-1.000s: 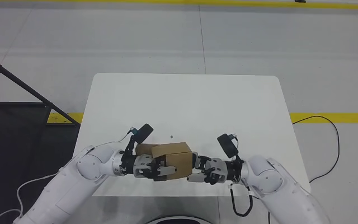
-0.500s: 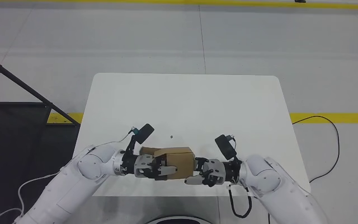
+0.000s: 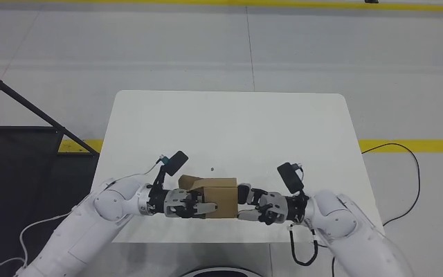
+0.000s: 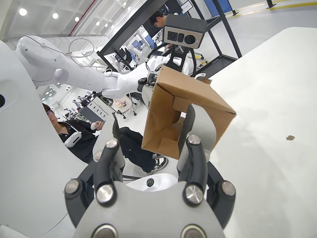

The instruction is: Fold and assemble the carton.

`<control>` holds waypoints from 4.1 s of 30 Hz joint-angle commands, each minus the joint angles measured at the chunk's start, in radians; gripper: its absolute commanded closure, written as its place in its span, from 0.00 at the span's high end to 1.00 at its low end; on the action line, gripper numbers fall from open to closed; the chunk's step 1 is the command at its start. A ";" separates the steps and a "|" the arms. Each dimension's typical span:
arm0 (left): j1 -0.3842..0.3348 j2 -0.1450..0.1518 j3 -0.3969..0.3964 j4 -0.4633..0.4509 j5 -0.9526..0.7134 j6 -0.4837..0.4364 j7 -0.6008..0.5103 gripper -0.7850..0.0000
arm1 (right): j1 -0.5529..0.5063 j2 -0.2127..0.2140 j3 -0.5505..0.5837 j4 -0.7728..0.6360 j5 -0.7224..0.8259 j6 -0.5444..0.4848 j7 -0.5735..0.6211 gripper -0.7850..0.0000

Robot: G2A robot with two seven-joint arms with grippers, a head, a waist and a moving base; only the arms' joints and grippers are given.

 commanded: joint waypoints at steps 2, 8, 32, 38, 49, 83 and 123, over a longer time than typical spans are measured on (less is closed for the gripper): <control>0.003 0.001 -0.003 -0.001 -0.001 0.000 0.000 0.00 | -0.024 0.007 0.028 -0.012 0.002 -0.006 -0.006 0.68; 0.006 0.002 -0.004 0.000 0.000 0.000 0.000 0.00 | -0.062 0.018 0.078 -0.024 0.001 -0.010 -0.021 0.68; -0.115 0.027 -0.024 -0.064 0.195 0.169 -0.169 0.00 | -0.185 0.033 0.243 -0.084 -0.232 0.025 -0.162 1.00; -0.115 0.027 -0.024 -0.064 0.195 0.169 -0.169 0.00 | -0.185 0.033 0.243 -0.084 -0.232 0.025 -0.162 1.00; -0.144 0.038 -0.002 -0.130 0.420 0.142 -0.142 0.00 | -0.185 0.033 0.243 -0.084 -0.232 0.025 -0.162 1.00; -0.420 0.099 0.340 -0.251 1.137 0.068 -0.068 0.00 | -0.185 0.033 0.243 -0.084 -0.232 0.025 -0.162 1.00; -0.898 -0.111 0.852 0.095 1.181 0.098 -0.099 0.51 | -0.185 0.033 0.243 -0.084 -0.232 0.025 -0.162 1.00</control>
